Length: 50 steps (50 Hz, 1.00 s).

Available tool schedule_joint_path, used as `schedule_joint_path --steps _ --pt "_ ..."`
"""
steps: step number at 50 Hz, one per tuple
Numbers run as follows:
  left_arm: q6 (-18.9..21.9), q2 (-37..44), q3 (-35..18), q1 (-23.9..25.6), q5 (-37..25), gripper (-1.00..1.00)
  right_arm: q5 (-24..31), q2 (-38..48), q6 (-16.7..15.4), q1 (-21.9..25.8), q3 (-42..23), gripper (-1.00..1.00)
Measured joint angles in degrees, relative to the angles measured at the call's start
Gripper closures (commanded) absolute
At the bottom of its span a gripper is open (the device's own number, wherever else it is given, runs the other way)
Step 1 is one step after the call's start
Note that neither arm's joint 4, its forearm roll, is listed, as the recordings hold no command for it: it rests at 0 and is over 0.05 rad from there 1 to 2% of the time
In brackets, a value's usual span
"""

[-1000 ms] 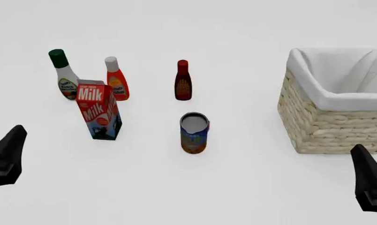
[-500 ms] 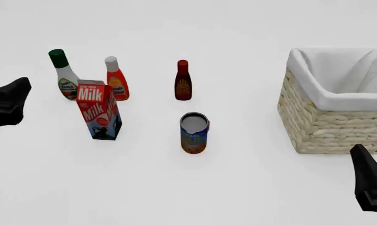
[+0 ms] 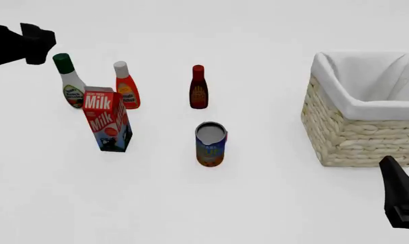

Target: Pick the ketchup and place it in the basket.

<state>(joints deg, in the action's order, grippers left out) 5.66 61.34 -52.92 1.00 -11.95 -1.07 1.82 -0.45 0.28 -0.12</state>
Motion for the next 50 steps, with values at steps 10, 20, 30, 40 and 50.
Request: schedule_joint_path --steps 10,20,30,40,50 --pt "-0.37 7.91 -10.28 0.69 -6.63 -1.0 -0.12 0.12 -0.03 -0.13 0.03 -1.0" --pt "-1.28 15.96 -18.8 1.98 -12.68 -1.0 -0.4 0.45 -0.05 -0.24 0.04 -1.0" --pt "-0.89 22.6 -25.85 2.86 -17.13 -1.0 -0.63 0.7 0.0 -0.33 0.06 -1.0" --pt "-0.82 28.27 -31.37 3.83 -20.41 -1.0 -1.28 1.51 0.14 -0.37 0.05 -1.0" --pt "0.02 33.6 -37.04 4.15 -23.34 -1.0 -1.53 1.83 0.23 -0.47 0.03 -1.0"
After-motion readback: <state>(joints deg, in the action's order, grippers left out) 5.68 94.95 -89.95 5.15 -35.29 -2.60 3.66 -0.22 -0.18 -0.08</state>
